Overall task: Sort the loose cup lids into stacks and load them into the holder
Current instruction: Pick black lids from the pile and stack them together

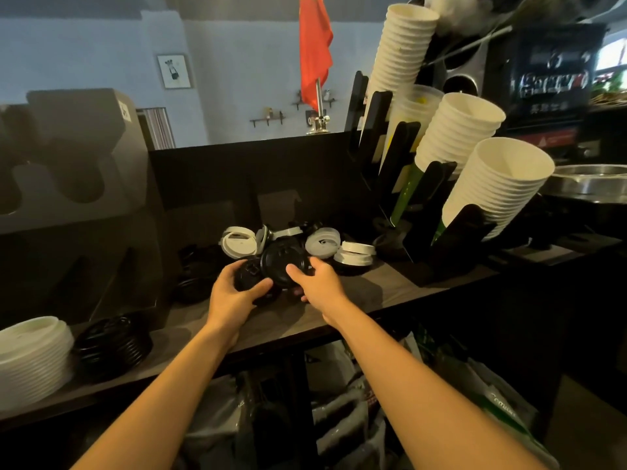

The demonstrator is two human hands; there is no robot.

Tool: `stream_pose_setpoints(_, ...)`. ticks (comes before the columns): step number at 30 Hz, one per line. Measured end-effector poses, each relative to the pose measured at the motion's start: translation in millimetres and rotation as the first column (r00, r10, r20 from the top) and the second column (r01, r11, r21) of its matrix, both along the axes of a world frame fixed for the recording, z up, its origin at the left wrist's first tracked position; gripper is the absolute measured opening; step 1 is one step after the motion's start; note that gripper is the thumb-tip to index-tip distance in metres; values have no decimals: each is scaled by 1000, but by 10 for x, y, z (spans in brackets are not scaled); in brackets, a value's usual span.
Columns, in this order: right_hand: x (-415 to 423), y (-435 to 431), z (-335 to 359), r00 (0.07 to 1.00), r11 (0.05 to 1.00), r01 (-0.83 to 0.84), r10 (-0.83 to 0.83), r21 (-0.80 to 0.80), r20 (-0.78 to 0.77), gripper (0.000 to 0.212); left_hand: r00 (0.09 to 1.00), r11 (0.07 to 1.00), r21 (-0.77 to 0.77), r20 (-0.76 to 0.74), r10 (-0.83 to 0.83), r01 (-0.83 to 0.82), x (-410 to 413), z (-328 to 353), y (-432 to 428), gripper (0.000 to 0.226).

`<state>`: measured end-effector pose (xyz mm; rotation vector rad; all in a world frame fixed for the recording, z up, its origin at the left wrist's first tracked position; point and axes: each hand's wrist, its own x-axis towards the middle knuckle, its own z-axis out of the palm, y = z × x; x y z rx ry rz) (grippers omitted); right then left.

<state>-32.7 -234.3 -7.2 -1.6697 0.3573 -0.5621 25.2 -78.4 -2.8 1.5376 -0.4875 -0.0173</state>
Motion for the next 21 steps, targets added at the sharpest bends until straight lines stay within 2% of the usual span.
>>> stream_pose_setpoints(2,-11,17,10,1000,999,-26,26,-28,-9,56,996,995,-93,-82,-46,38,16,37,-1,31)
stream_pose_setpoints(5,2,42,8,992,984,-119,111,-131,-66,50,983,983,-176,-166,-79,50,39,71,32,32)
stream_pose_setpoints(8,-48,82,57,981,964,-183,165,-191,-106,48,981,986,-148,-165,-98,74,30,70,40,38)
stream_pose_setpoints(11,-127,101,102,972,959,-216,193,-183,-135,57,976,986,-107,-161,-145,128,12,62,37,26)
stream_pose_setpoints(13,-129,99,84,966,943,-239,206,-231,-156,61,975,986,-52,-145,-166,160,-7,59,45,22)
stream_pose_setpoints(21,-79,32,21,980,959,-193,199,-208,8,51,977,986,3,-134,-164,166,-5,81,56,18)
